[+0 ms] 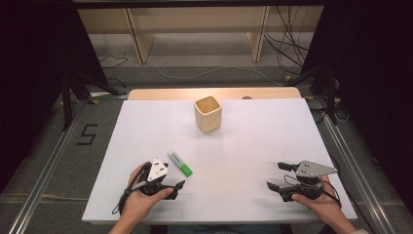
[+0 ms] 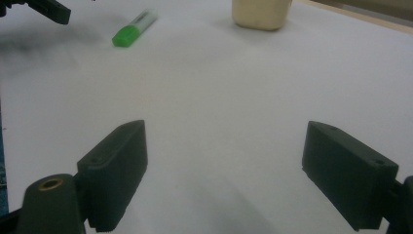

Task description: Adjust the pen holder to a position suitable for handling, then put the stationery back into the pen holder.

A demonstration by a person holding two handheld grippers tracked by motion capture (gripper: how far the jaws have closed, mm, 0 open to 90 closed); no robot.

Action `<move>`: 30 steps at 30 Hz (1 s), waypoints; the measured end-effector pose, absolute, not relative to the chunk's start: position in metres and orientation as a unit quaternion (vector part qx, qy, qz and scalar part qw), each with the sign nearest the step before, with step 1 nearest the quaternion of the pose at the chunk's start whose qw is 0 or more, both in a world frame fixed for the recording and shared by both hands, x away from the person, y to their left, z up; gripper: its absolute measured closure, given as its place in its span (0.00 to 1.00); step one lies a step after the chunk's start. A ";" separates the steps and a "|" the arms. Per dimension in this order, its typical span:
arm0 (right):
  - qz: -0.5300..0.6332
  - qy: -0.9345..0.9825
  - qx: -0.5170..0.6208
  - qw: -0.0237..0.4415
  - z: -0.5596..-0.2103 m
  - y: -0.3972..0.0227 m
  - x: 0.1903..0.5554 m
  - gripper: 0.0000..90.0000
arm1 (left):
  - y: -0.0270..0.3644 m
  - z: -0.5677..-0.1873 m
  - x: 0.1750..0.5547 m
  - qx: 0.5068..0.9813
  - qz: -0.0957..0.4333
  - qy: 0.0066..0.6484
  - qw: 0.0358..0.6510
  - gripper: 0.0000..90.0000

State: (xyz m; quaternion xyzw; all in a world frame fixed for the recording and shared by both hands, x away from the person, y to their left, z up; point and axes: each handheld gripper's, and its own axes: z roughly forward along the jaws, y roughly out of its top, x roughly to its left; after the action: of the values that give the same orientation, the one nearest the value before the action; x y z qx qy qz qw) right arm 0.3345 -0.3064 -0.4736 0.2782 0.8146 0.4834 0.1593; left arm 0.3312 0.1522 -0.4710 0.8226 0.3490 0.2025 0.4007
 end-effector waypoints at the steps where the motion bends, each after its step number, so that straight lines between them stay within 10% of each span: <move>1: 0.483 0.815 0.278 0.159 -0.474 -0.306 0.334 0.19 | 0.153 -0.471 0.331 0.822 0.203 0.349 0.403 0.19; 30: 0.485 0.815 0.279 0.154 -0.473 -0.300 0.340 0.19 | 0.161 -0.469 0.329 0.814 0.224 0.356 0.400 0.20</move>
State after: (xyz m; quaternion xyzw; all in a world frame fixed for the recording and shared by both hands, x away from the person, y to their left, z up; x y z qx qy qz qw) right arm 0.3398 -0.2999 -0.4726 0.2785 0.8147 0.4846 0.1542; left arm 0.3291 0.1607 -0.4691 0.8139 0.3562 0.2243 0.4004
